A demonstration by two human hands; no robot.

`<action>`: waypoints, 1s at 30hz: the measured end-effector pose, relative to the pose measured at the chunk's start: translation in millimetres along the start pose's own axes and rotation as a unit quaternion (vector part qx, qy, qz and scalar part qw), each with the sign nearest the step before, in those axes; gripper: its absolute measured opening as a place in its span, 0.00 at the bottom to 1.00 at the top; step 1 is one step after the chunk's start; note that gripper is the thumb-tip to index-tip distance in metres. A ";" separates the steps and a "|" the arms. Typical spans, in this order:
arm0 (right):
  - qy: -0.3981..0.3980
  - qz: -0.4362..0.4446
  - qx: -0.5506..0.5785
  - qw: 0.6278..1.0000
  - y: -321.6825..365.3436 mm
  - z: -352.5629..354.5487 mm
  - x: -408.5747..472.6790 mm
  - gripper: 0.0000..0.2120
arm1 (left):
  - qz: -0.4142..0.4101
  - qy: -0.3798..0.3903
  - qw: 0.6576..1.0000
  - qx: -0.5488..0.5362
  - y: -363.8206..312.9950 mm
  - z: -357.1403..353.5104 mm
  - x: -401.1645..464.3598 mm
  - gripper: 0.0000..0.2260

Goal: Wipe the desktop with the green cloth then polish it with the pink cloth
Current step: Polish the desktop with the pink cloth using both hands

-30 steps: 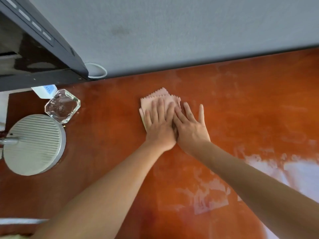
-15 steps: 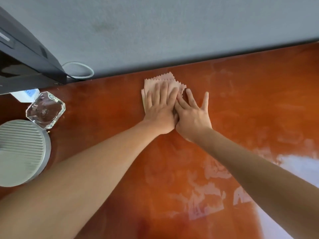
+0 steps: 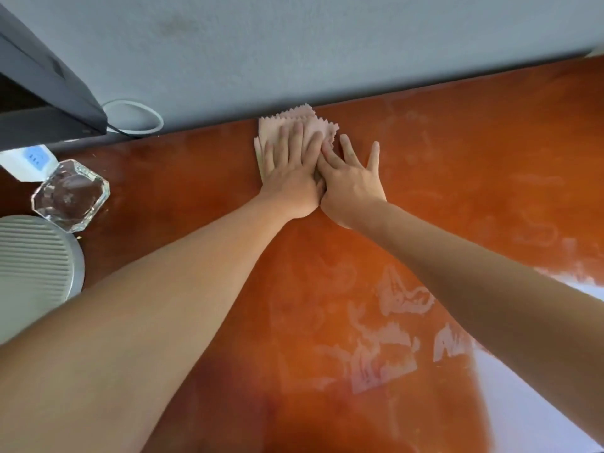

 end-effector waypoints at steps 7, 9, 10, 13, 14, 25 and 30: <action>0.034 0.032 -0.016 0.999 41.9 -56.2 -96.5 0.31 | 0.010 -0.011 1.000 -0.007 -15.0 -64.5 -106.1 0.34; 0.057 0.045 -0.028 0.997 51.0 -74.4 -127.8 0.32 | 0.012 -0.011 1.000 -0.005 -24.9 -84.5 -139.1 0.35; 0.066 0.051 -0.030 0.996 53.8 -82.8 -142.2 0.33 | 0.012 -0.007 1.000 -0.004 -30.0 -94.8 -153.1 0.36; 0.083 0.062 -0.034 0.994 57.9 -100.9 -169.6 0.33 | 0.017 0.006 1.000 -0.005 -38.9 -117.8 -180.3 0.37; 0.086 0.061 -0.037 0.994 58.1 -103.4 -171.7 0.33 | 0.021 0.006 1.000 -0.005 -39.2 -120.7 -183.0 0.37; 0.059 0.061 -0.067 0.994 54.3 -85.9 -142.9 0.32 | 0.033 0.008 0.999 -0.036 -30.9 -103.6 -154.9 0.40; 0.054 0.050 -0.079 0.994 52.1 -76.9 -127.8 0.32 | 0.026 0.006 0.999 -0.037 -27.0 -90.1 -141.0 0.37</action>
Point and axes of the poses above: each hand's wrist, its own x-axis towards the middle knuckle, its own z-axis out of the back of the hand, y = z × x, the point moved 10 cm from there along x, towards the middle knuckle, and after that the axes turned 11 degrees about y, right-handed, at the moved point
